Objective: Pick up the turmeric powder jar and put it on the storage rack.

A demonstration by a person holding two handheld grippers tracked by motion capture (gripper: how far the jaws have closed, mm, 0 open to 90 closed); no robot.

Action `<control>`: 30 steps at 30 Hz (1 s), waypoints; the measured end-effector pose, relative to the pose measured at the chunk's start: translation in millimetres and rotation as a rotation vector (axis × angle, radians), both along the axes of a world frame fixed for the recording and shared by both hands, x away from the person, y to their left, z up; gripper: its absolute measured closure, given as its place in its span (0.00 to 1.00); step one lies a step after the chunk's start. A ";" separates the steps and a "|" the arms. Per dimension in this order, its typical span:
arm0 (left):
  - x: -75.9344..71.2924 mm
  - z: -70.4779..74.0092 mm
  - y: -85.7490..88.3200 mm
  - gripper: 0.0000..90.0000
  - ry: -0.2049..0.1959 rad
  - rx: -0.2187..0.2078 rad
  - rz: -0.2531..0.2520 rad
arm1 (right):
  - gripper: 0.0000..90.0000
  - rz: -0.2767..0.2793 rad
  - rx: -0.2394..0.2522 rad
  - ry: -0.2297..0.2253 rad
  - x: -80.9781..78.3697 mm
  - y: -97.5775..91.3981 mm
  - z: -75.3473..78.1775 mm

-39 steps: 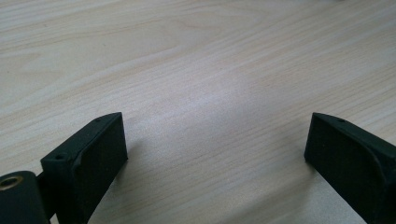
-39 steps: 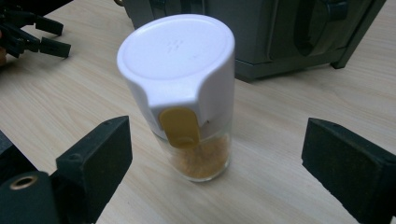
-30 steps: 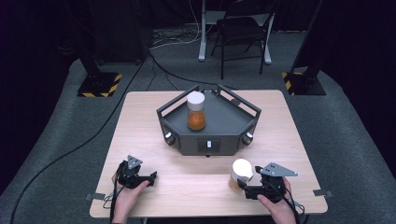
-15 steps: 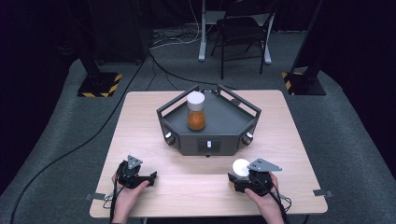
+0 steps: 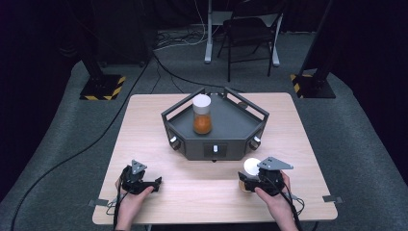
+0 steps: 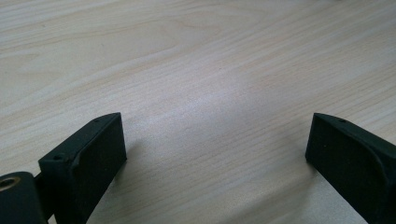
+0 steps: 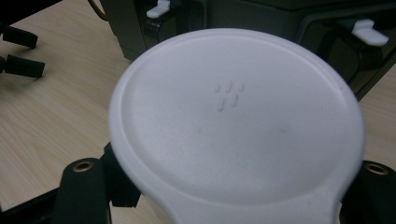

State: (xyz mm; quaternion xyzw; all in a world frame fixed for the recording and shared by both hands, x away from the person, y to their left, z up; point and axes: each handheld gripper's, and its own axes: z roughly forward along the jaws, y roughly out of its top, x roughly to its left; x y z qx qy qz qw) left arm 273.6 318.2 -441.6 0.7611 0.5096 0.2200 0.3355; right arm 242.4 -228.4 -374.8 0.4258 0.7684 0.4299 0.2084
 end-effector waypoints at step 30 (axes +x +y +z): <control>0.2 0.1 0.0 0.05 0.001 0.001 -0.001 | 0.33 -0.011 -0.029 -0.050 38.7 -2.0 89.2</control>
